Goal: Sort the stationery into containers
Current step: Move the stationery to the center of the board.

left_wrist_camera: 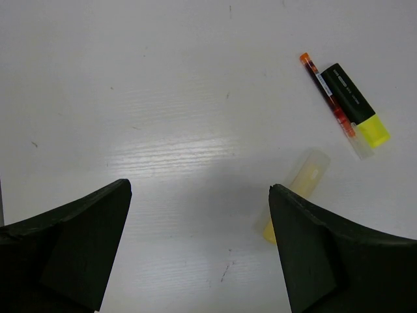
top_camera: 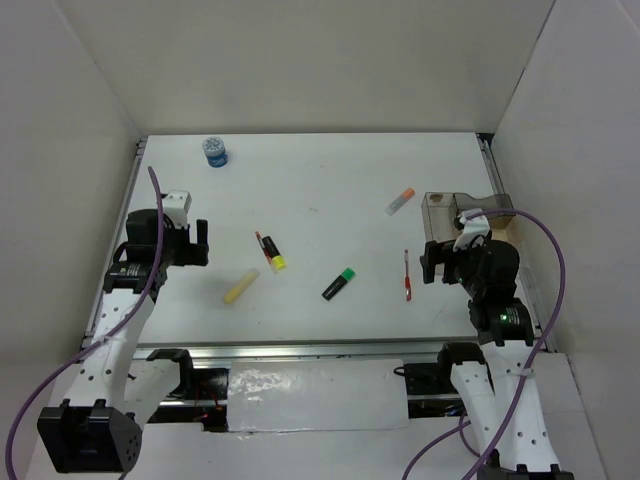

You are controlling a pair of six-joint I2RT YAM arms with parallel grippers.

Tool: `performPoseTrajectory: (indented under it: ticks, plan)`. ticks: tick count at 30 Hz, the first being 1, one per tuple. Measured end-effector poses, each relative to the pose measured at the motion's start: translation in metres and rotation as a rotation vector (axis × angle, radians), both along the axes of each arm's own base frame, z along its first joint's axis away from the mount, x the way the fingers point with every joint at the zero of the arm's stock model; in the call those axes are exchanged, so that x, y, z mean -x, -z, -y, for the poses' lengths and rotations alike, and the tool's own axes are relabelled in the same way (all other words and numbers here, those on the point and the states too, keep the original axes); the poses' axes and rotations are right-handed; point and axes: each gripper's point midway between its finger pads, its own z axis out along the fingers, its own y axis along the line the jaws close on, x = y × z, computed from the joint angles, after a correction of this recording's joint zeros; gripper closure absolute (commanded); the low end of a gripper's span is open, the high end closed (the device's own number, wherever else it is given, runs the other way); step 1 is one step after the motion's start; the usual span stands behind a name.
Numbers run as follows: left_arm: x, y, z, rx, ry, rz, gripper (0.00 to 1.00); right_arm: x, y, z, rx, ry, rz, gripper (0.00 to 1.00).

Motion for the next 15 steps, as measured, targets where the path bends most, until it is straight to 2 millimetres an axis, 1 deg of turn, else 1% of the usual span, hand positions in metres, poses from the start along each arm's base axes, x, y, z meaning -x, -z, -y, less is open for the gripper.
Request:
performPoseTrajectory:
  ticks: [4, 7, 13, 15]
  plan:
    - [-0.003, -0.003, 0.000, -0.001, 0.001, 0.016, 0.01, -0.001, 0.002, 0.003, 0.011, 0.014, -0.006, 0.00]
    - [-0.007, 0.000, -0.001, -0.002, -0.002, 0.013, 0.01, -0.001, 0.001, 0.005, 0.016, 0.021, -0.003, 0.00]
    - [-0.023, 0.020, -0.003, -0.023, 0.006, -0.052, 0.01, -0.003, 0.001, 0.011, 0.020, 0.060, -0.002, 0.00]
    - [-0.036, 0.023, -0.004, -0.031, 0.010, -0.051, 0.01, -0.004, 0.005, 0.011, 0.023, 0.058, -0.017, 0.00]
